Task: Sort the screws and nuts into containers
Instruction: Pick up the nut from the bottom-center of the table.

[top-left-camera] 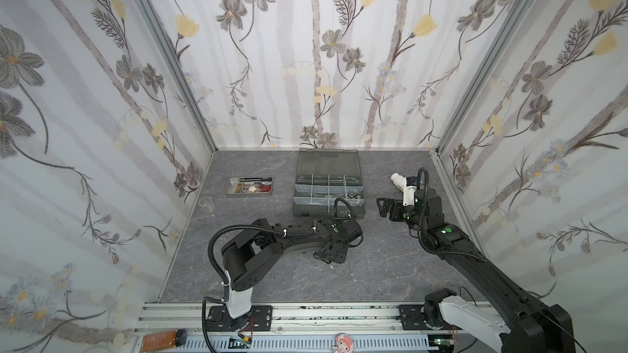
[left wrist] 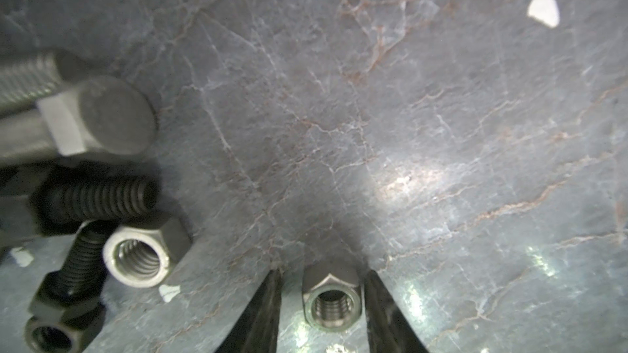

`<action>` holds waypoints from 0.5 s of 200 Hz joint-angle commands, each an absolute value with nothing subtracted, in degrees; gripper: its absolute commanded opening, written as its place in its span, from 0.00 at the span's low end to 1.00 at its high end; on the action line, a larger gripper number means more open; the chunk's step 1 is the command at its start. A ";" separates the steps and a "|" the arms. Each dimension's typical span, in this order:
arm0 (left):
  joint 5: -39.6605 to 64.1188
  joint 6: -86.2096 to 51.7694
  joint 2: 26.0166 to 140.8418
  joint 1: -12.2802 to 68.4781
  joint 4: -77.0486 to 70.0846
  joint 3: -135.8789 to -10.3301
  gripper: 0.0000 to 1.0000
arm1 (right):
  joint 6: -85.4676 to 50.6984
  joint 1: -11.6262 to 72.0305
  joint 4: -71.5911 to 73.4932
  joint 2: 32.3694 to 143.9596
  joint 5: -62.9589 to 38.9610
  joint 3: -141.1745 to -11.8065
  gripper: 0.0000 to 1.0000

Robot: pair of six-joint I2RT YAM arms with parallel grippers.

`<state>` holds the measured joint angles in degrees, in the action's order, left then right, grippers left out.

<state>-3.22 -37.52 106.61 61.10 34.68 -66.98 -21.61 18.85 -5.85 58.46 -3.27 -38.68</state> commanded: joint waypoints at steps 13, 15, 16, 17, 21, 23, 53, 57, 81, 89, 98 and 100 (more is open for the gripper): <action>-5.01 -37.78 106.96 61.08 36.85 -67.50 0.38 | -21.97 18.81 -3.95 57.94 -3.86 -38.43 1.00; -5.03 -37.79 106.96 61.08 36.85 -67.50 0.38 | -21.97 18.81 -4.02 57.92 -3.87 -38.44 1.00; -5.02 -37.79 106.96 61.08 36.84 -67.50 0.38 | -21.97 18.81 -3.99 57.92 -3.87 -38.42 1.00; -5.02 -37.79 106.96 61.08 36.83 -67.50 0.37 | -21.93 18.81 -3.93 57.88 -3.87 -38.42 1.00; -5.01 -37.79 106.96 61.08 36.85 -67.56 0.37 | -21.95 18.81 -3.95 57.92 -3.87 -38.43 1.00; -5.01 -37.79 107.01 61.08 36.88 -67.52 0.37 | -21.96 18.81 -3.95 57.87 -3.87 -38.42 1.00; -4.66 -37.79 107.07 61.11 36.85 -67.50 0.30 | -21.94 18.72 -3.96 57.84 -4.02 -38.41 1.00; -4.66 -37.72 107.10 61.09 36.91 -67.51 0.30 | -21.93 18.72 -3.96 57.91 -4.04 -38.41 1.00; -4.72 -37.53 106.93 61.08 37.11 -67.80 0.24 | -21.94 18.61 -3.87 57.76 -4.04 -38.44 1.00; -4.81 -37.45 106.93 61.12 37.27 -67.87 0.23 | -21.97 18.58 -3.93 57.80 -4.04 -38.43 1.00; -5.23 -37.52 106.66 61.01 37.36 -68.01 0.22 | -21.97 18.63 -3.97 57.83 -4.04 -38.45 1.00; -5.42 -37.57 106.51 61.00 37.35 -68.02 0.22 | -21.97 18.63 -3.96 57.70 -4.04 -38.44 1.00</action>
<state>-4.29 -37.47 106.78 61.14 35.86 -67.40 -21.61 18.68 -5.80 58.13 -4.08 -38.57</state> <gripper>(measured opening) 0.233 0.996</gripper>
